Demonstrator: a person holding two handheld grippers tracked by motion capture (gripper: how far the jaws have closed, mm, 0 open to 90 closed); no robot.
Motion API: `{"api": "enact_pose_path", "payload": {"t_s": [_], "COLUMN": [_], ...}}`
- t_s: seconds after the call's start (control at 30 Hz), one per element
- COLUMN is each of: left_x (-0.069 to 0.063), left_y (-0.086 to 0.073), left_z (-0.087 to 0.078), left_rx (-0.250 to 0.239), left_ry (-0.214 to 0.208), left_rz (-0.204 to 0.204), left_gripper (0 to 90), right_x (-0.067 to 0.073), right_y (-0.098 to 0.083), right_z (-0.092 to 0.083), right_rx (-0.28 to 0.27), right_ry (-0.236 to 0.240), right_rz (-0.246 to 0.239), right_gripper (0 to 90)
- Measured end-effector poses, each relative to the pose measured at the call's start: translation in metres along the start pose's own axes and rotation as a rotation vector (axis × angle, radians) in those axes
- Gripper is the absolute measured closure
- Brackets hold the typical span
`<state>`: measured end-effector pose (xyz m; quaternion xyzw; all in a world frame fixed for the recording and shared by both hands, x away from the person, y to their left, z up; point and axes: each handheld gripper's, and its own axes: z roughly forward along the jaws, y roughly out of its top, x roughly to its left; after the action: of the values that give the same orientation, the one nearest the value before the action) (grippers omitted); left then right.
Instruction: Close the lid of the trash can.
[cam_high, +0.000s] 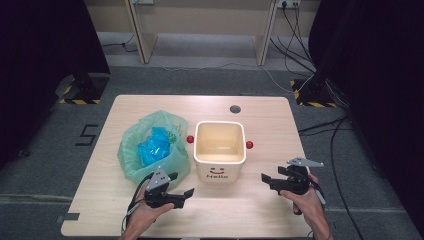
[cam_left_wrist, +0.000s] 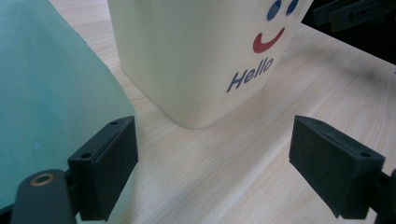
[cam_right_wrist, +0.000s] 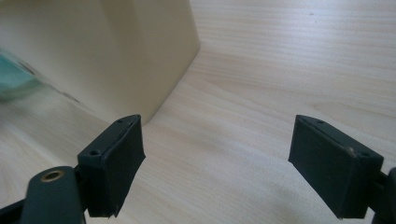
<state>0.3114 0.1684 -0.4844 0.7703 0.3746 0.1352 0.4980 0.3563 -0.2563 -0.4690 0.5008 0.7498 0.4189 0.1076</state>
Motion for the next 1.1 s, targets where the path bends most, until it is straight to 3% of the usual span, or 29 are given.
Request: {"api": "enact_pose_path", "payload": {"t_s": [0.4,0.73,1.1], "left_x": [-0.005,-0.009,-0.006], "left_y": [-0.009,-0.020,-0.026], "left_z": [-0.001,0.002,0.000], "left_rx": [0.044,0.105,0.124], "left_ry": [-0.013,0.002,0.014], "left_rz": [0.025,0.078,0.068], "left_gripper": [14.7,14.7,14.7], "right_x": [0.006,0.013,0.014], "right_y": [-0.015,-0.028,-0.041], "right_z": [-0.001,-0.004,-0.011], "right_rx": [0.017,0.041,0.051], "right_ry": [-0.013,-0.032,-0.045], "right_rz": [-0.019,-0.051,-0.055], "right_gripper": [17.2,17.2,17.5]}}
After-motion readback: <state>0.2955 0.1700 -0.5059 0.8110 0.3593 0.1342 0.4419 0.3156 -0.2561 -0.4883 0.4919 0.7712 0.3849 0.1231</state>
